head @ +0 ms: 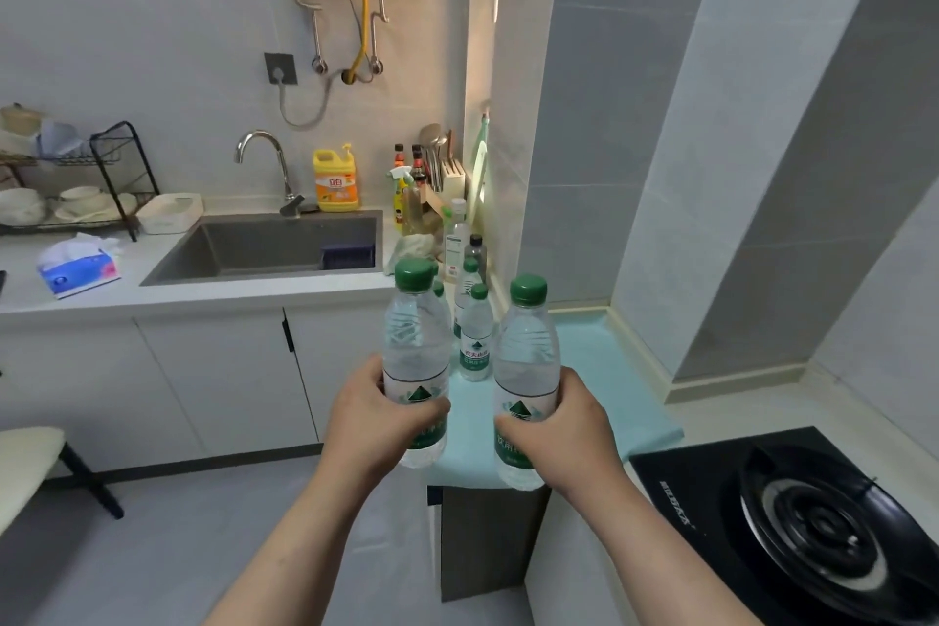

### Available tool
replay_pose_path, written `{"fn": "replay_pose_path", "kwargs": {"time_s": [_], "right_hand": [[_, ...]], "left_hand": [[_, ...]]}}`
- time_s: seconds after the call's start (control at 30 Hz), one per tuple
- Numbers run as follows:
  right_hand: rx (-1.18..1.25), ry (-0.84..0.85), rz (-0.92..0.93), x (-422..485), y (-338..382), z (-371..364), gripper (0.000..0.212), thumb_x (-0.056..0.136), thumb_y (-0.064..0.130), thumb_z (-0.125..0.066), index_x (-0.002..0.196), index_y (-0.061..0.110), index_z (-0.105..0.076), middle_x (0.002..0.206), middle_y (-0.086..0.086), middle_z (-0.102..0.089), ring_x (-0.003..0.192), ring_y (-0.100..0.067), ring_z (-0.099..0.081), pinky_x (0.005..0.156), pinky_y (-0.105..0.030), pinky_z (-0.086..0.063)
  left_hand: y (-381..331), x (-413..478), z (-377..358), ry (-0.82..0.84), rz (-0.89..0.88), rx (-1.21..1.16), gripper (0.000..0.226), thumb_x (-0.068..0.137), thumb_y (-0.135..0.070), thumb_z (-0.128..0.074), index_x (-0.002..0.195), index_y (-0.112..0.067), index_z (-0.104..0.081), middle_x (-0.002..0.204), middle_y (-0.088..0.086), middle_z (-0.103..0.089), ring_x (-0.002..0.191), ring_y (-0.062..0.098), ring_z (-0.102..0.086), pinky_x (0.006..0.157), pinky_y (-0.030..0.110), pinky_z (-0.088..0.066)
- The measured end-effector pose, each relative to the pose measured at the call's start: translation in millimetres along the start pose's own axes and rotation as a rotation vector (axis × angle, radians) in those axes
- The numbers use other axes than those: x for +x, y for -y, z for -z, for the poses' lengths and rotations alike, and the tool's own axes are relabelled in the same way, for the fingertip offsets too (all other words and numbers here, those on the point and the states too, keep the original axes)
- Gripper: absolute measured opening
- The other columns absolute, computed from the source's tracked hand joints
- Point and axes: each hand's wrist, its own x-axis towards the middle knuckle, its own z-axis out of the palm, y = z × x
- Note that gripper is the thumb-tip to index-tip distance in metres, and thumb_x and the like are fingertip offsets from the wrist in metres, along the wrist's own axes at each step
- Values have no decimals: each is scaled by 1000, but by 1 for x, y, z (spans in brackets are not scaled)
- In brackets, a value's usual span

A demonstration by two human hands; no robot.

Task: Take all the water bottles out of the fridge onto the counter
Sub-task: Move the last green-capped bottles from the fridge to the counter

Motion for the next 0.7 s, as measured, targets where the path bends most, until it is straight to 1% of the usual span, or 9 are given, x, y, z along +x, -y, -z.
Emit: {"fn": "replay_pose_path", "kwargs": {"time_s": [0.1, 0.2, 0.23, 0.3, 0.4, 0.47, 0.57, 0.63, 0.7], "right_hand": [[-56, -10, -20, 34, -14, -8, 52, 61, 36, -82, 105, 31, -56, 97, 11, -65, 90, -11, -63, 69, -24, -48], [-68, 19, -45, 69, -30, -16, 55, 59, 41, -80, 107, 33, -54, 101, 8, -64, 92, -14, -63, 74, -28, -52], [-66, 39, -50, 86, -37, -19, 55, 60, 40, -80, 108, 33, -53, 102, 7, -64, 93, -14, -63, 73, -27, -52], [-64, 67, -55, 110, -45, -22, 53, 63, 34, -81, 108, 31, -53, 101, 7, -63, 90, -13, -62, 66, -23, -48], [-82, 119, -56, 152, -60, -27, 46, 65, 28, -80, 102, 29, -52, 96, 8, -63, 84, -9, -60, 58, -20, -45], [-104, 155, -58, 178, -71, -37, 44, 65, 26, -80, 99, 28, -53, 93, 10, -63, 84, -12, -61, 61, -24, -48], [-120, 193, -80, 208, -90, -57, 41, 63, 25, -80, 95, 27, -55, 89, 12, -65, 83, -13, -63, 67, -32, -55], [-125, 212, -103, 221, -102, -71, 40, 62, 25, -80, 94, 28, -55, 87, 13, -65, 82, -13, -64, 68, -33, -56], [-121, 226, -134, 228, -113, -82, 41, 62, 24, -80, 94, 29, -55, 87, 13, -65, 81, -12, -65, 67, -32, -56]], "left_hand": [[12, 30, -15, 16, 15, 41, 48, 50, -24, -86, 94, -30, -68, 85, -9, -77, 80, 10, -73, 77, 46, -61], [23, 61, -33, 24, 37, 83, 50, 47, -30, -86, 94, -31, -69, 85, -13, -77, 79, 7, -73, 77, 45, -60], [28, 75, -42, 20, 48, 97, 49, 47, -30, -86, 94, -31, -69, 85, -14, -77, 79, 6, -73, 76, 45, -60], [35, 94, -54, 7, 61, 122, 47, 48, -31, -85, 92, -31, -69, 83, -14, -76, 78, 6, -72, 75, 44, -60], [49, 125, -76, -2, 103, 157, 45, 49, -30, -84, 91, -31, -67, 84, -14, -75, 81, 8, -70, 75, 42, -59], [62, 146, -89, -14, 138, 162, 41, 50, -28, -81, 88, -29, -66, 82, -12, -74, 79, 9, -69, 74, 41, -59], [88, 173, -102, -7, 187, 164, 33, 49, -26, -78, 78, -23, -62, 73, -4, -71, 66, 13, -62, 66, 43, -57], [103, 185, -108, -9, 220, 153, 32, 50, -23, -79, 77, -22, -62, 73, -3, -70, 65, 12, -60, 60, 36, -54], [114, 192, -113, -14, 222, 132, 30, 55, -14, -81, 78, -18, -62, 72, -4, -68, 61, 5, -56, 53, 17, -47]]}}
